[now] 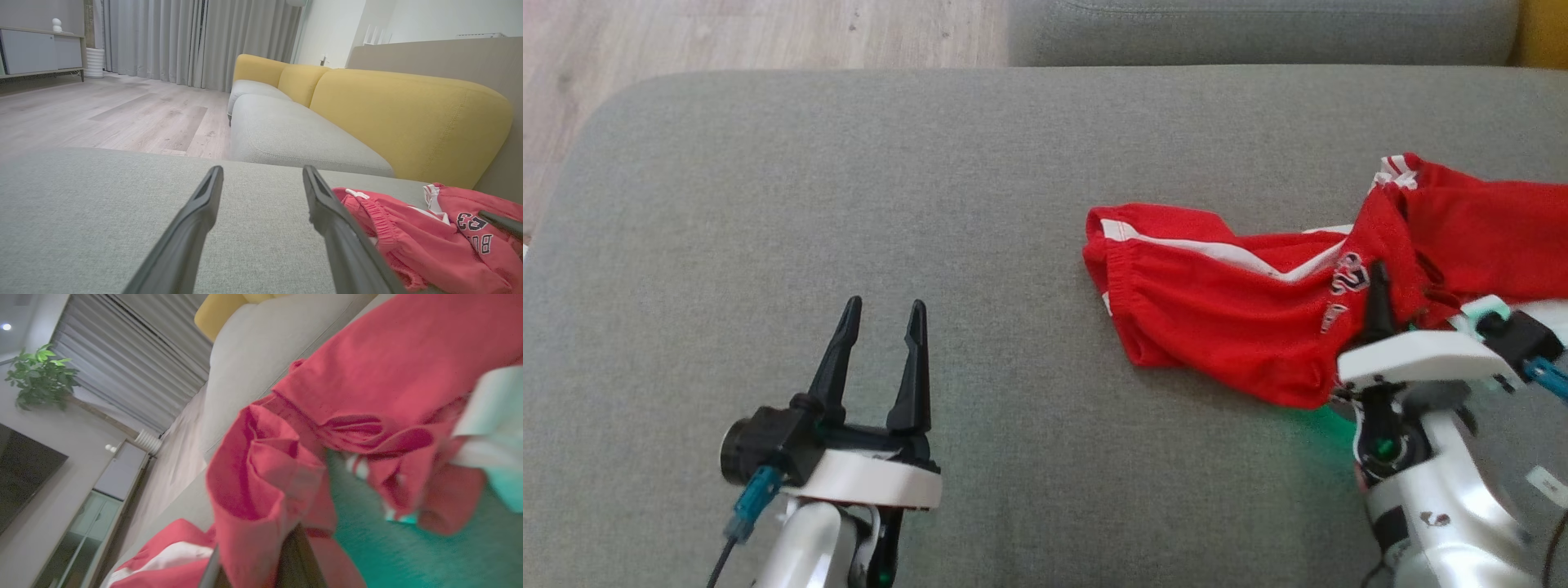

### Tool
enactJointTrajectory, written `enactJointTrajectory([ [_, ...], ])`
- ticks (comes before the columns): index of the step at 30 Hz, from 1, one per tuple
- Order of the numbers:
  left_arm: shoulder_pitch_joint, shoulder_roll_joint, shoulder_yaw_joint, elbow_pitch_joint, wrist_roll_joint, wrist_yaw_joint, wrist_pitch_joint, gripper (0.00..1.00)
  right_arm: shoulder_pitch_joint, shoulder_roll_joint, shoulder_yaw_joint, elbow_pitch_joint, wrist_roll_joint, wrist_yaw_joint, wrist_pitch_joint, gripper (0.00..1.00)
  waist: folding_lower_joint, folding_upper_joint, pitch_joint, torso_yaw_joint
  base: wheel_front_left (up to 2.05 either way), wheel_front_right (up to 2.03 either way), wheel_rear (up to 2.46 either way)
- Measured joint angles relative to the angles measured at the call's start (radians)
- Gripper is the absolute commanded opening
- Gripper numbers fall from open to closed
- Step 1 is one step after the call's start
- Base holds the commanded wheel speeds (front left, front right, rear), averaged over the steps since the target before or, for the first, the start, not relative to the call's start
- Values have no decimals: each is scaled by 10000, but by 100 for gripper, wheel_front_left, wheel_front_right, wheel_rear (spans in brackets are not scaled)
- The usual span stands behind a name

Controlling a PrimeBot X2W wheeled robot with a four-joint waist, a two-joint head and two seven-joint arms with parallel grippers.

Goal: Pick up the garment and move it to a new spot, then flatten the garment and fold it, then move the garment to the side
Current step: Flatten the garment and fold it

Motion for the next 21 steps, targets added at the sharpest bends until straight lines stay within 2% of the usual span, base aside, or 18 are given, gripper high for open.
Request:
enactJointTrajectory([
  [10,21,0,-67,92,0,-75,0,100,4,-8,2355,-1352,1503,0,4,0,-1,0,-228,264,0,0,0],
  [21,80,0,-102,196,12,-75,0,100,-1,-19,4529,-1572,2163,0,-100,0,0,0,-368,809,0,0,0],
])
